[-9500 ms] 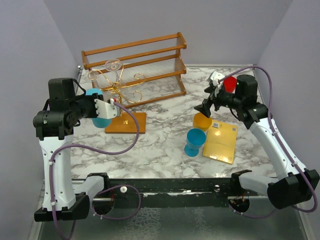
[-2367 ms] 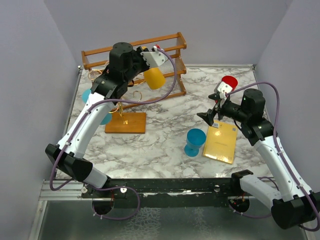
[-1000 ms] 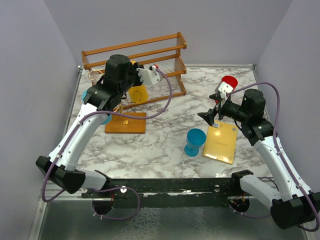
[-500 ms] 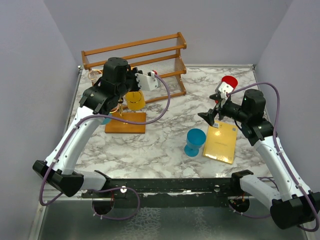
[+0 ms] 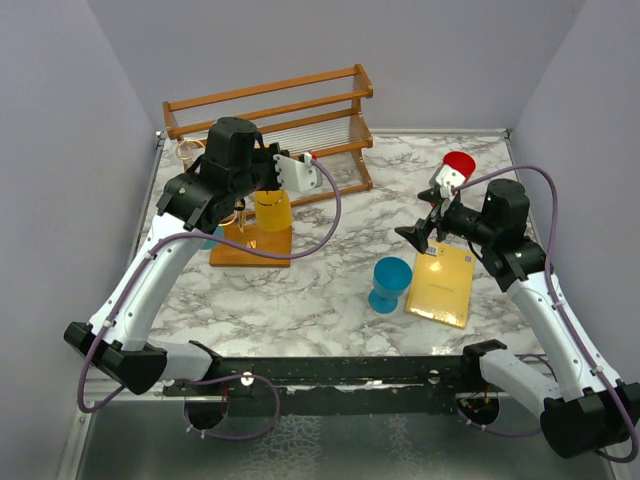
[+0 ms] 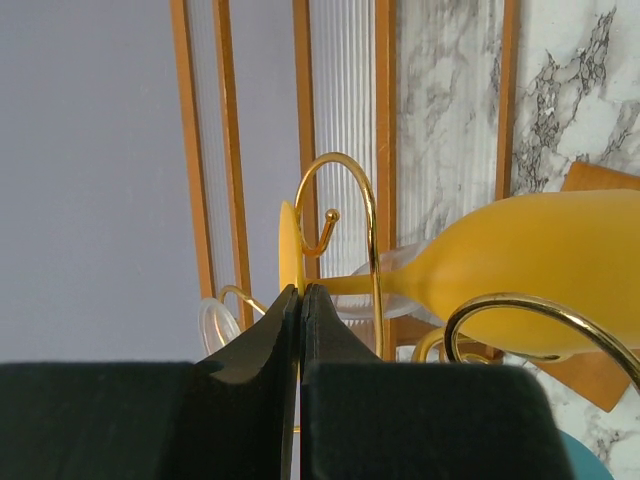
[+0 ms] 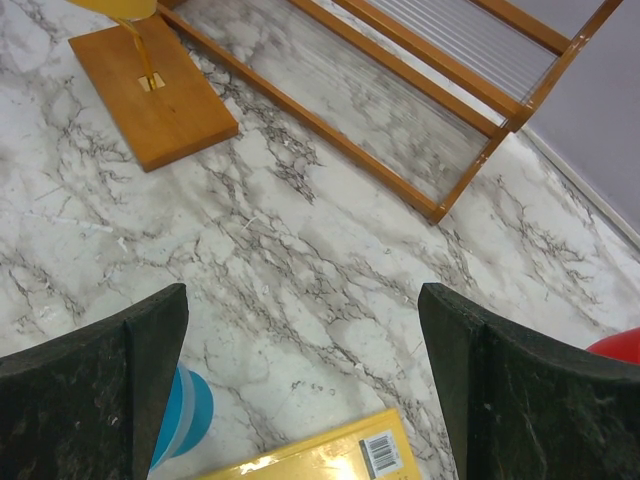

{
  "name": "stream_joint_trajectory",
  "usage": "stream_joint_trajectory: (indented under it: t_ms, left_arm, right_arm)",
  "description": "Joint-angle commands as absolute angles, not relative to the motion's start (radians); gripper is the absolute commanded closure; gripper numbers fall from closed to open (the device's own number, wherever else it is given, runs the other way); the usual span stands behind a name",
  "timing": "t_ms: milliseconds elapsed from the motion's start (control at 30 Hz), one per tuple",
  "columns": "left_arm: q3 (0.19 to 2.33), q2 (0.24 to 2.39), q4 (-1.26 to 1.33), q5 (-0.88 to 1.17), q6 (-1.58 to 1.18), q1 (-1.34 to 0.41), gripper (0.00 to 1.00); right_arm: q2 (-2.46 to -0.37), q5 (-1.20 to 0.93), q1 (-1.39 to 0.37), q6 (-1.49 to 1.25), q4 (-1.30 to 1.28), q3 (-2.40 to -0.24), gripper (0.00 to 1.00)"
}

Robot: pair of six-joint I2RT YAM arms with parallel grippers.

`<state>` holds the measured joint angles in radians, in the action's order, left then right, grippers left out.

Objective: Place the wine glass upside down on the wine glass rack

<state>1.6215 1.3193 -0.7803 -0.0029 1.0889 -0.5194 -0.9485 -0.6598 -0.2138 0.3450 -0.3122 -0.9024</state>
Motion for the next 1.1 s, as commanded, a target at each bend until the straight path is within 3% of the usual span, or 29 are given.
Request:
stream_joint_trajectory:
  t_ms: [0,1067]
  left_arm:
    - [1.662,1.306,-0.787,0.059,1.119,-0.528,1.00]
    - [1.666,1.378,-0.665,0.156,1.123,-0.538,1.00]
  right_arm:
    - [-0.947,-0.680,-0.208,0.348,-0.276,-0.895,0.02]
    - [-0.946,-0.678,-0.207,0.356,-0.273,-0.888,0.02]
